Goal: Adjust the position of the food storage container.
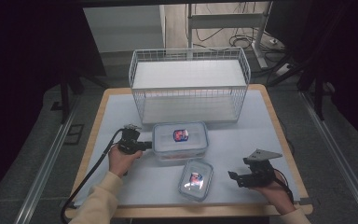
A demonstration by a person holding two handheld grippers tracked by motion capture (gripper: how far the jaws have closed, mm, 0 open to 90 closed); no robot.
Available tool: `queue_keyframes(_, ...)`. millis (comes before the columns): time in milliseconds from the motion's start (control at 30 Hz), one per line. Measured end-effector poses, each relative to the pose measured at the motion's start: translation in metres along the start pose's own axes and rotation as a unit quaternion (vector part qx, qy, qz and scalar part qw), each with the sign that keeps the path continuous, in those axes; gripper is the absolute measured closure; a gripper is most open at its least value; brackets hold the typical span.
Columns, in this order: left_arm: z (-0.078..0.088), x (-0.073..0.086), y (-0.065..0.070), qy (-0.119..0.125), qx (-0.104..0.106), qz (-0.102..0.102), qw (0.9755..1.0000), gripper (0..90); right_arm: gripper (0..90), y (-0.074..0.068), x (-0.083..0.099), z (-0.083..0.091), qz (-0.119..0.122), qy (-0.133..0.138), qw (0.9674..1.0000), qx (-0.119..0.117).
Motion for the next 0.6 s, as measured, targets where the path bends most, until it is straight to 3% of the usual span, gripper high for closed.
queue_keyframes(600, -0.013, -0.011, 0.011, 0.003, 0.01, 0.0, 0.9999, 90.0, 16.6, 0.001, 0.0, -0.001, -0.005, 0.002, 1.0, 0.0)
Point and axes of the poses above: each handheld gripper's, and its own axes: z roughly backward along the jaws, x roughly out of its underside, y roughly to its right, the point moved 3 cm from there along -z, roughly forward along the jaws, and after that the axes turned 8 degrees about -x, right-handed, at the moved point
